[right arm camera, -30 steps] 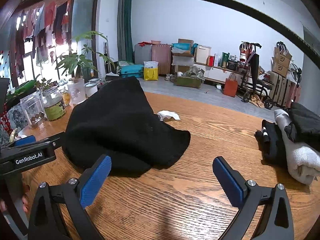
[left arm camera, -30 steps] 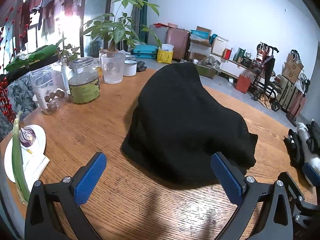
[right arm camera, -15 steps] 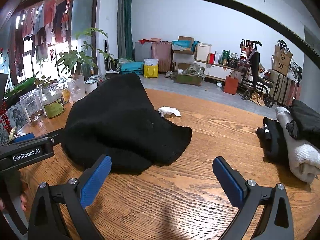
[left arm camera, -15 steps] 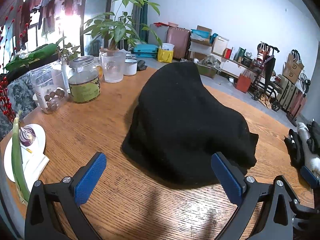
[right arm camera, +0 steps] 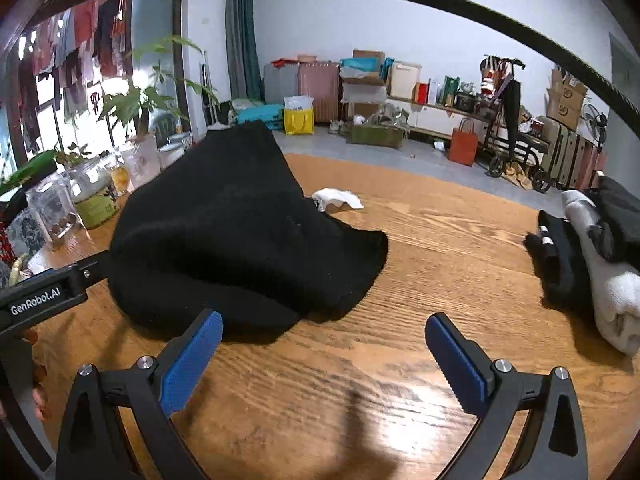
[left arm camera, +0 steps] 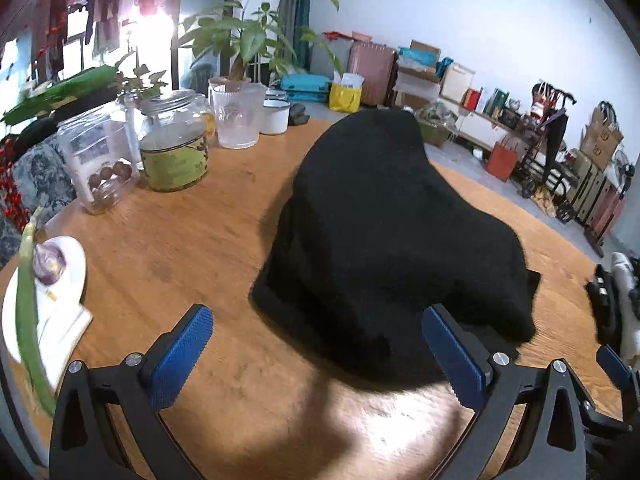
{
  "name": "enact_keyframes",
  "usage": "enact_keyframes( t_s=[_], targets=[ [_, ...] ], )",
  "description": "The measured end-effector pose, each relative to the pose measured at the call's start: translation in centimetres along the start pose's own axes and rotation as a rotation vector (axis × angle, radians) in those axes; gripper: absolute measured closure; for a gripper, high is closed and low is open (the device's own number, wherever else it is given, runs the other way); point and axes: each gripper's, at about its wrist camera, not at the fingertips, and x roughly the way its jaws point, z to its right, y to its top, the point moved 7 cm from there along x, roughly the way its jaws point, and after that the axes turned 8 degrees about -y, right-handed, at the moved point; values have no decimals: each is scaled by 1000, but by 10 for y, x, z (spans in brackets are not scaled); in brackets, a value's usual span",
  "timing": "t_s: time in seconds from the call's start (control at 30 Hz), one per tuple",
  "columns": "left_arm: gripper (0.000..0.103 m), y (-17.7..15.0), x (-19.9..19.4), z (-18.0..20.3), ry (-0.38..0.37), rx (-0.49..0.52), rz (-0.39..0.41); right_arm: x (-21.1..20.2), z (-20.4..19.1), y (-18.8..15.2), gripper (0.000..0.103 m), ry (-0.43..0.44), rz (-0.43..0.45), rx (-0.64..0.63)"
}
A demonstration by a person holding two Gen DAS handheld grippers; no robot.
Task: Fold clothes
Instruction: 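Grasp the black garment edge with the left tool while the right tool grasps another edge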
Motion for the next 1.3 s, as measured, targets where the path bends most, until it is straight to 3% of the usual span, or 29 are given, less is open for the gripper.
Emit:
enact_keyframes(
  t_s=[0.17, 0.23, 0.3, 0.33, 0.37, 0.4, 0.43, 0.47, 0.53, 0.67, 0.73, 0.87, 1.0, 1.1, 1.17, 1.23, 1.3],
  targets=[
    [0, 17, 43, 10, 36, 88, -48, 39, -21, 11, 2, 52, -52, -61],
    [5, 11, 67, 11, 88, 130, -122, 53, -30, 10, 12, 82, -78, -68],
    [26, 2, 83, 13, 62, 145, -188, 65, -41, 6, 31, 111, -112, -88],
    [40, 2, 81, 14, 41, 132, -177, 71, -47, 3, 48, 136, -130, -101],
    [59, 2, 79, 14, 20, 118, -166, 73, -51, 2, 56, 159, -133, -102],
    [67, 2, 77, 15, -2, 104, -157, 74, -52, 2, 61, 179, -125, -95],
    [86, 1, 74, 14, -33, 74, -165, 72, -50, 4, 79, 202, -112, -79],
    [90, 1, 71, 14, -64, 44, -173, 69, -47, 5, 89, 222, -106, -60],
    [91, -2, 64, 13, -105, -16, -194, 63, -38, 5, 93, 253, -101, -21],
    [91, -33, 29, 42, -180, -12, -262, 35, -7, -11, 94, 240, -78, -36],
    [91, -63, 4, 68, -214, 68, -306, 15, 15, -25, 94, 210, -76, -66],
    [91, -138, -57, 116, -328, 192, -426, -47, 78, -82, 94, 165, -126, -136],
    [89, -185, -99, 145, -393, 218, -528, -93, 128, -135, 93, 149, -198, -167],
    [84, -196, -116, 158, -312, 281, -509, -110, 149, -150, 82, 153, -217, -131],
    [77, -191, -130, 157, -265, 292, -485, -131, 156, -140, 72, 168, -152, -117],
    [71, -179, -145, 153, -276, 260, -470, -146, 159, -127, 53, 170, -96, -127],
    [65, -164, -151, 146, -316, 203, -469, -152, 162, -115, 53, 180, -56, -138]
  ],
)
